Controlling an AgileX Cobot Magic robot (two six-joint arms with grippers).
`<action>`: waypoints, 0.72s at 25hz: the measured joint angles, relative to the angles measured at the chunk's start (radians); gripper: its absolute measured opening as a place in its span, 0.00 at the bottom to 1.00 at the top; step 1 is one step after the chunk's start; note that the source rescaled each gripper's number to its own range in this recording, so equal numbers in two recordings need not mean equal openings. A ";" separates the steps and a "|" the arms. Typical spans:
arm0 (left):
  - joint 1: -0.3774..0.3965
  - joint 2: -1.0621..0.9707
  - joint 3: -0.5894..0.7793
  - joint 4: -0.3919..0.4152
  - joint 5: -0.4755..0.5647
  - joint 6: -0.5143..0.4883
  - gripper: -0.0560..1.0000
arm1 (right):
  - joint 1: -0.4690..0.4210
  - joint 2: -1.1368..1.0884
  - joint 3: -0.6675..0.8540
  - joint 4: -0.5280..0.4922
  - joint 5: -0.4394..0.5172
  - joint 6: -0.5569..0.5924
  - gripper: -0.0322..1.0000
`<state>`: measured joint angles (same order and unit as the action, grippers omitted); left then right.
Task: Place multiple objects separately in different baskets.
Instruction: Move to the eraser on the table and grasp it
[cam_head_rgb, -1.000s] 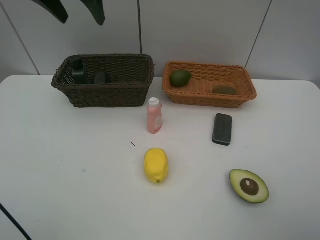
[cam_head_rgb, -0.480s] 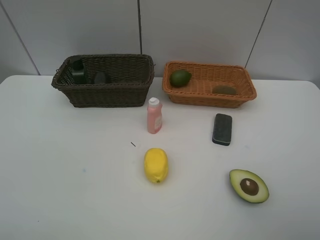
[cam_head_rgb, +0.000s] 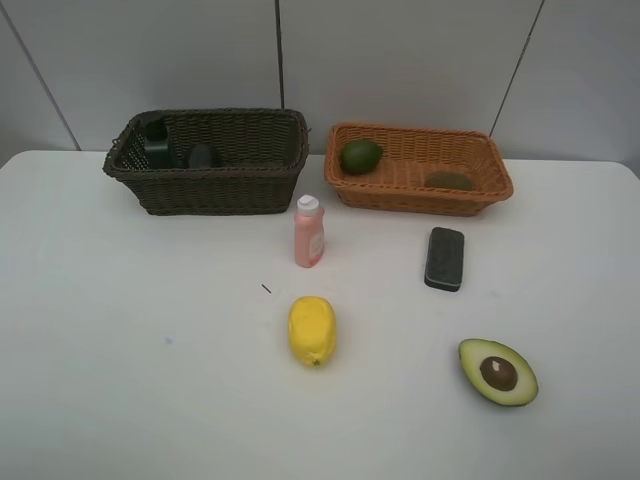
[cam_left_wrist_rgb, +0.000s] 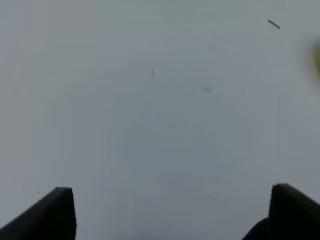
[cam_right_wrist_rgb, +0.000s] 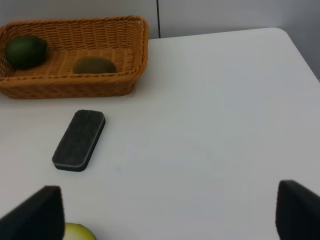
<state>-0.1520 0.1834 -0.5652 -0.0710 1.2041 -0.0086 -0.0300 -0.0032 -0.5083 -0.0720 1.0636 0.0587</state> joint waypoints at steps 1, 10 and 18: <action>0.000 -0.046 0.005 0.000 0.000 0.003 0.99 | 0.000 0.000 0.000 0.000 0.000 0.000 1.00; 0.000 -0.190 0.019 -0.004 -0.025 0.087 0.99 | 0.000 0.000 0.000 0.000 0.000 0.000 1.00; 0.000 -0.190 0.057 -0.020 -0.134 0.099 0.99 | 0.000 0.000 0.000 0.000 0.000 0.000 1.00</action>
<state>-0.1520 -0.0067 -0.5086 -0.0908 1.0704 0.0905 -0.0300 -0.0032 -0.5083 -0.0720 1.0636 0.0587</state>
